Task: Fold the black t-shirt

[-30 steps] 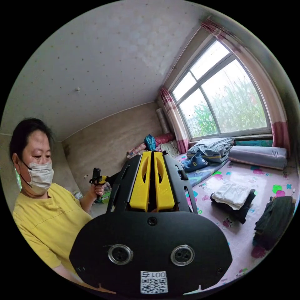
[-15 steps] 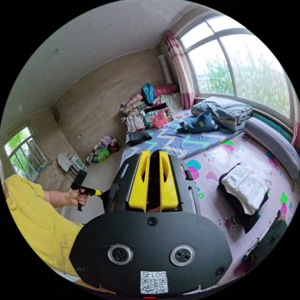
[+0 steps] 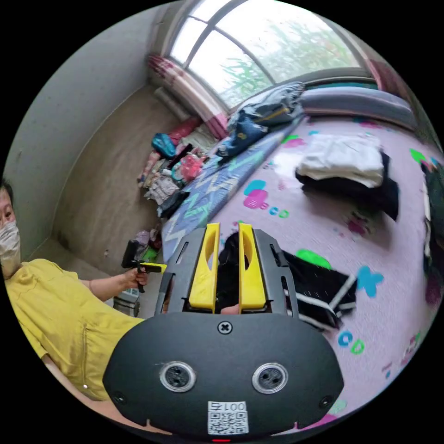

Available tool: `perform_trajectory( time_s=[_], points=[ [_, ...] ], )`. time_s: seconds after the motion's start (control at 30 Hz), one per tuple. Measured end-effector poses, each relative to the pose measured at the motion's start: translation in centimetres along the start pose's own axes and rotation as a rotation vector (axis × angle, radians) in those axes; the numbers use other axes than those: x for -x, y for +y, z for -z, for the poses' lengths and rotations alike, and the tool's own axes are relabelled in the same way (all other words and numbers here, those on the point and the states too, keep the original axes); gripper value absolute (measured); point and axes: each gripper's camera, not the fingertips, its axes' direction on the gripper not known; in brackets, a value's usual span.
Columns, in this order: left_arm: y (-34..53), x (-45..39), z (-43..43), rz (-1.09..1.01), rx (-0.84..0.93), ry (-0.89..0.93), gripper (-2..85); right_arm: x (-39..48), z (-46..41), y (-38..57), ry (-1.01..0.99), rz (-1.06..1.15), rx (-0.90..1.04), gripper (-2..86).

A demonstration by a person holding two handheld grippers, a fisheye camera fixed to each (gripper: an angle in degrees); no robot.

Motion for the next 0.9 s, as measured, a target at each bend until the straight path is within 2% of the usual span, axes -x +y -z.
perform_trajectory(
  time_s=[0.13, 0.27, 0.37, 0.57, 0.63, 0.7, 0.9],
  points=[
    [-5.1, -5.5, -6.7, -0.158, 0.172, 0.025, 0.0, -6.4, 4.7, 7.4, 0.224, -0.19, 0.051, 2.8],
    [-9.3, -11.4, -12.9, -0.295, 0.287, 0.003, 1.8, -10.7, 6.8, 13.4, 0.309, -0.309, 0.12, 2.5],
    [-12.4, -16.6, -18.3, -0.395, 0.369, -0.024, 3.4, -13.8, 6.8, 17.0, 0.297, -0.37, 0.161, 2.8],
    [-17.0, -28.1, -30.3, -0.719, 0.53, -0.221, 4.5, -19.9, 6.1, 22.2, 0.181, -0.438, 0.195, 4.7],
    [-17.9, -32.0, -35.2, -0.89, 0.549, -0.351, 4.7, -21.0, 6.0, 23.5, 0.154, -0.426, 0.218, 5.3],
    [-18.6, -34.3, -38.6, -0.975, 0.553, -0.409, 4.9, -21.8, 6.0, 24.7, 0.125, -0.398, 0.245, 6.0],
    [-21.2, -38.6, -47.3, -1.11, 0.624, -0.466, 4.7, -23.8, 7.2, 26.9, 0.048, -0.307, 0.293, 7.8]
  ],
)
